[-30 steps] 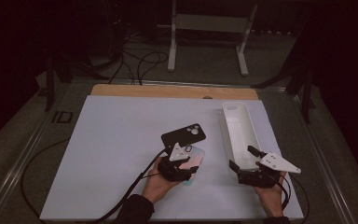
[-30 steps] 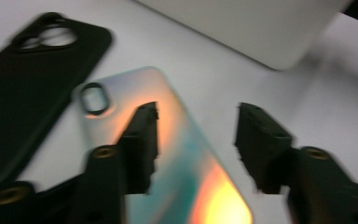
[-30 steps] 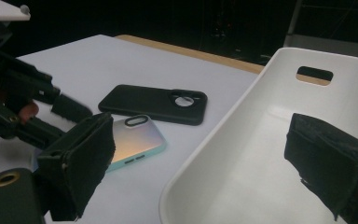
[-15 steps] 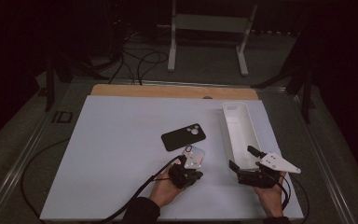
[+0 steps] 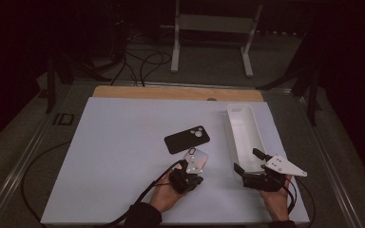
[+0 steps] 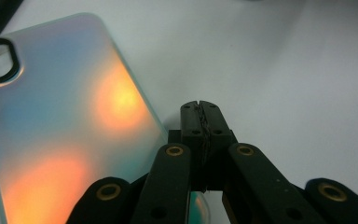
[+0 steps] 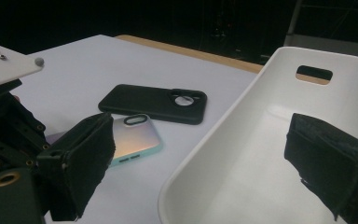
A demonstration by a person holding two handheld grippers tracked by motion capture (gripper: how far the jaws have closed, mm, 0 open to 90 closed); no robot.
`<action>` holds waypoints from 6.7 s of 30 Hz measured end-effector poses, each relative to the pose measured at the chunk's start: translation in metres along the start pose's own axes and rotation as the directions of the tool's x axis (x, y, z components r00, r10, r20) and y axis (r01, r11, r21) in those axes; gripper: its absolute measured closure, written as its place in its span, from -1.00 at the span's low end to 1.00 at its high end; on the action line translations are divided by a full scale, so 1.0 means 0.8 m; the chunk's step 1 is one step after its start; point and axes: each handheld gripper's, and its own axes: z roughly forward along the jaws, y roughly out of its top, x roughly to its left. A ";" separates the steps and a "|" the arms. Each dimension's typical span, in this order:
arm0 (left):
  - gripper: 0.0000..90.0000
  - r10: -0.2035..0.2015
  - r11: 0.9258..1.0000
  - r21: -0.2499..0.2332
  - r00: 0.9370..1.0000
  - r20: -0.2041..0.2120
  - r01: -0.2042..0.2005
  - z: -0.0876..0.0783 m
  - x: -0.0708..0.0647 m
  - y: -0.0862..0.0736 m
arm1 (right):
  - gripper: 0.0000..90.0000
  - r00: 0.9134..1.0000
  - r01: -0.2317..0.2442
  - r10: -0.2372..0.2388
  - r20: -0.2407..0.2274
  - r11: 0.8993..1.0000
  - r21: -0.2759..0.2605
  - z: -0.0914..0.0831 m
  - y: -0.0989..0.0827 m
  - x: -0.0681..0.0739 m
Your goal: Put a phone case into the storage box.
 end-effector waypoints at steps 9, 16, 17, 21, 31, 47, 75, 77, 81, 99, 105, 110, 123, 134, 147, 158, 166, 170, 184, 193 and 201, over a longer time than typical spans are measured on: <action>1.00 -0.049 0.999 -0.008 0.998 -0.029 0.049 -0.017 0.016 -0.016 | -0.82 1.000 -0.001 0.001 0.000 1.000 0.000 0.001 -0.001 0.000; 0.99 -0.059 0.996 -0.069 0.998 -0.017 0.057 -0.025 0.012 -0.014 | -0.82 1.000 -0.001 0.001 -0.004 1.000 -0.008 0.001 0.000 0.001; 0.98 -0.069 0.992 -0.105 0.997 -0.027 0.066 -0.034 0.013 -0.013 | -0.82 1.000 -0.002 0.002 -0.003 1.000 -0.009 0.001 0.000 0.001; 0.52 -0.104 0.976 -0.202 0.991 -0.079 0.086 -0.063 0.022 -0.013 | -0.82 1.000 -0.014 0.014 0.002 1.000 -0.017 -0.001 0.000 -0.001; -0.06 -0.191 0.921 -0.379 0.948 -0.253 0.085 -0.164 0.056 -0.055 | -0.82 1.000 -0.005 0.005 0.000 1.000 -0.020 -0.001 0.001 0.001; -0.99 -0.316 0.879 -0.462 0.874 -0.369 0.123 -0.261 0.092 -0.143 | -0.82 1.000 0.004 -0.004 -0.007 1.000 -0.022 0.002 0.001 0.004; -1.00 -0.292 0.913 -0.379 0.889 -0.353 0.149 -0.232 0.092 -0.117 | -0.82 1.000 0.014 -0.014 -0.018 1.000 -0.010 0.005 0.005 0.002; -1.00 -0.293 0.914 -0.373 0.895 -0.336 0.160 -0.227 0.094 -0.111 | -0.82 1.000 0.019 -0.019 -0.019 1.000 -0.011 0.006 0.006 0.002; -1.00 -0.272 0.927 -0.341 0.904 -0.331 0.155 -0.216 0.096 -0.098 | -0.82 0.999 0.023 -0.023 -0.024 1.000 -0.012 0.008 0.008 0.000; -1.00 -0.169 0.974 -0.190 0.947 -0.274 0.119 -0.142 0.080 -0.039 | -0.82 1.000 0.018 -0.019 -0.023 1.000 -0.009 0.011 0.006 -0.002; -1.00 -0.148 0.984 -0.133 0.959 -0.244 0.118 -0.111 0.073 -0.026 | -0.82 1.000 0.018 -0.018 -0.025 1.000 -0.009 0.010 0.006 -0.001; -1.00 -0.146 0.987 -0.104 0.965 -0.218 0.125 -0.089 0.072 -0.018 | -0.82 1.000 0.018 -0.019 -0.025 1.000 -0.007 0.011 0.005 0.000; -1.00 -0.118 0.993 -0.017 0.979 -0.169 0.117 -0.044 0.061 -0.007 | -0.82 0.999 0.026 -0.026 -0.022 1.000 -0.006 0.011 0.005 0.001; -0.93 -0.114 0.992 0.046 0.984 -0.137 0.121 -0.018 0.054 -0.006 | -0.82 0.999 0.027 -0.027 -0.023 1.000 -0.002 0.012 0.005 0.002; -0.78 -0.091 0.990 0.092 0.980 -0.178 0.109 -0.010 0.050 -0.006 | -0.82 0.999 0.030 -0.030 -0.023 1.000 -0.001 0.013 0.005 0.003; -0.65 -0.097 0.986 0.116 0.977 -0.189 0.120 -0.012 0.049 -0.002 | -0.82 0.999 0.035 -0.034 -0.030 0.999 0.003 0.015 0.007 0.005; -0.64 -0.093 0.989 0.099 0.977 -0.193 0.113 -0.015 0.047 -0.004 | -0.81 0.999 0.030 -0.029 -0.029 0.999 0.017 0.014 0.009 0.006; -0.63 -0.088 0.992 0.075 0.976 -0.200 0.105 -0.024 0.046 -0.004 | -0.81 0.999 0.027 -0.026 -0.037 0.999 0.030 0.015 0.011 0.007; -0.63 -0.065 0.998 -0.030 0.967 -0.246 0.060 -0.076 0.053 -0.004 | -0.82 0.998 0.043 -0.041 -0.040 0.997 0.064 0.022 0.026 0.010; -0.63 -0.057 0.995 -0.091 0.961 -0.270 0.034 -0.104 0.064 -0.004 | -0.82 0.996 0.073 -0.069 -0.058 0.995 0.061 0.032 0.045 0.014; -0.63 -0.069 0.991 -0.132 0.953 -0.294 0.031 -0.126 0.076 -0.002 | -0.82 0.994 0.088 -0.083 -0.074 0.994 0.068 0.046 0.057 0.022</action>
